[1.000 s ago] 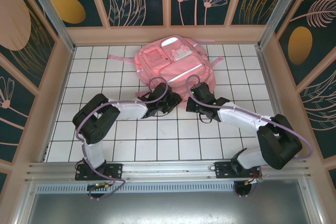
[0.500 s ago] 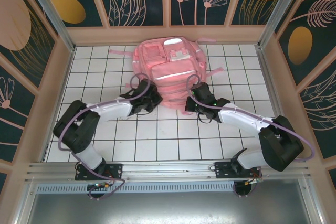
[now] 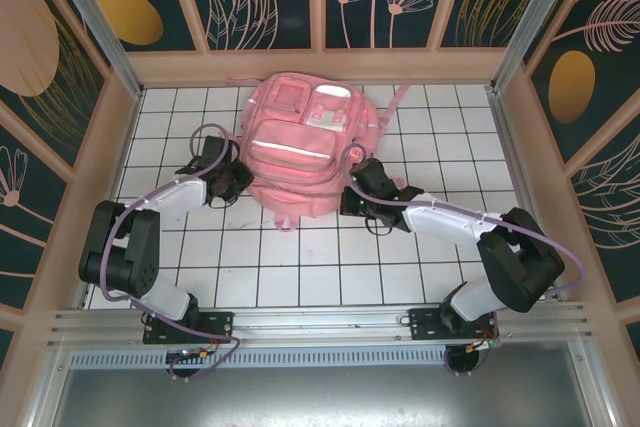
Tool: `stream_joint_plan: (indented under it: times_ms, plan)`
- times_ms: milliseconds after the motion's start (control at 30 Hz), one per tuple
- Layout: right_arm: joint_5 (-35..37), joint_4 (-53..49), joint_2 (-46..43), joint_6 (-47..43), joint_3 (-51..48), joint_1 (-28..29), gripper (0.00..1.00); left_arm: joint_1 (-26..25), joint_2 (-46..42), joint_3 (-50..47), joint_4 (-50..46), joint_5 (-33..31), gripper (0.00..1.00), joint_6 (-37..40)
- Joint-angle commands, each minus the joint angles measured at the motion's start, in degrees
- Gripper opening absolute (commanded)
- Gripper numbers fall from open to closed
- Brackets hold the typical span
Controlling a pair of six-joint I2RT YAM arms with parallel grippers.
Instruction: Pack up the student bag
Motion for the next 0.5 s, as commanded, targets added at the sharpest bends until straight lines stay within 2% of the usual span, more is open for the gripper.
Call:
stream_joint_plan:
  times_ms: [0, 133, 233, 467]
  plan:
    - [2.16, -1.35, 1.14, 1.36, 1.51, 0.1, 0.0, 1.78, -3.03, 0.17, -2.51, -2.11, 0.41, 2.64]
    - [1.45, -0.28, 1.84, 1.28, 1.48, 0.23, 0.0, 1.49, -6.8, -2.63, -1.96, 0.62, 0.55, 0.78]
    - [1.24, 0.26, 1.97, 0.85, 1.2, 0.23, 0.0, -0.96, -9.44, -4.57, -1.6, 1.51, 0.59, -2.35]
    - [1.24, 1.44, 1.67, -0.56, 0.83, 0.02, 0.0, -15.22, -10.58, -5.48, 0.41, -1.05, 0.59, -13.6]
